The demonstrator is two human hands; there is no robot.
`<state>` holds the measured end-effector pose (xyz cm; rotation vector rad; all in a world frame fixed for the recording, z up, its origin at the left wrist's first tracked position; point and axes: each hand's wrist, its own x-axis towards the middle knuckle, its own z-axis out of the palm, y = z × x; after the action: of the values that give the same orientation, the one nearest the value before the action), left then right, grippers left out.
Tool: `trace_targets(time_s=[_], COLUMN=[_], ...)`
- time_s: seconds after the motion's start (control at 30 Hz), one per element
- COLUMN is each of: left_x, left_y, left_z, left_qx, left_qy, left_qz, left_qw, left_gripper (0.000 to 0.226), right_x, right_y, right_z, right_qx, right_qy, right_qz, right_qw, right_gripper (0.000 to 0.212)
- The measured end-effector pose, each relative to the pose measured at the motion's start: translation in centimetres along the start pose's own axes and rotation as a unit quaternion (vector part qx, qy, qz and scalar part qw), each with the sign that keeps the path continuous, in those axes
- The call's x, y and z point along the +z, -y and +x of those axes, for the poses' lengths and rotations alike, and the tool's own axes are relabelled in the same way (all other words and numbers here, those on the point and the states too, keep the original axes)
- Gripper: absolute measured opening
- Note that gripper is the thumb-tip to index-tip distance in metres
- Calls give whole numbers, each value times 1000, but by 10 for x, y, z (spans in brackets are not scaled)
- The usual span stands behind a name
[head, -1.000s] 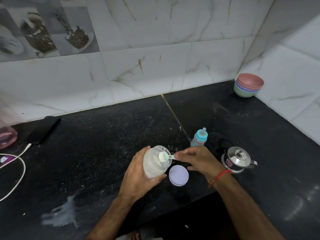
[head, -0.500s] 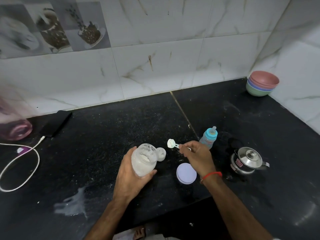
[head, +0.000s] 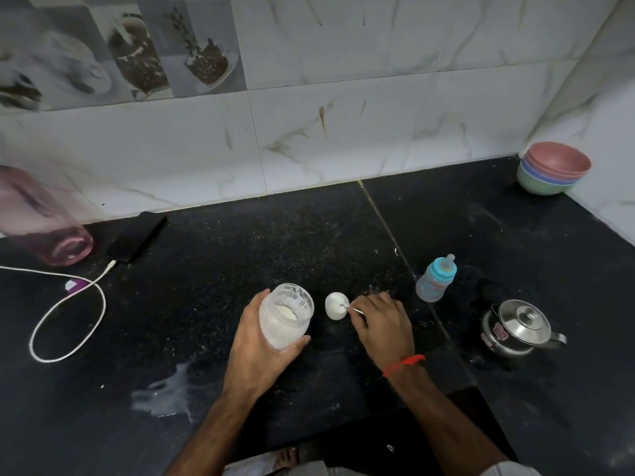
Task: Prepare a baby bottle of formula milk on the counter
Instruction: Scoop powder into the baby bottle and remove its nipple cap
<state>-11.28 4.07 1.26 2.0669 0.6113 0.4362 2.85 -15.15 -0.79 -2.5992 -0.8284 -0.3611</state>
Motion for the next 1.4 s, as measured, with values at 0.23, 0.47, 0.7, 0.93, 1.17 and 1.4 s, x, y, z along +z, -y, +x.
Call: trace_targets(time_s=[0.23, 0.47, 0.7, 0.93, 1.17, 1.4], left_x=[0, 3, 5, 9, 17, 32], left_y=[-3, -4, -5, -5, -6, 2], left_z=[1, 0, 1, 2, 1, -7], left_qx=[6, 7, 12, 25, 37, 35], left_qy=[4, 14, 24, 37, 56, 59], left_qz=[-3, -7, -19, -24, -34, -48], left_qw=[1000, 1000, 999, 999, 997, 996], left_gripper=[111, 113, 112, 112, 107, 107], right_x=[-3, -4, -3, -27, -57, -38], right_y=[-1, -3, -8, -1, 17, 32], right_z=[1, 2, 5, 14, 18, 14], right_qx=[-9, -9, 39, 292, 241, 145], right_qy=[-9, -20, 15, 41, 103, 168], right_qz=[3, 27, 135, 461, 568, 468], right_qw=[1000, 999, 990, 837, 780, 855], right_gripper=[6, 5, 4, 4, 9, 19])
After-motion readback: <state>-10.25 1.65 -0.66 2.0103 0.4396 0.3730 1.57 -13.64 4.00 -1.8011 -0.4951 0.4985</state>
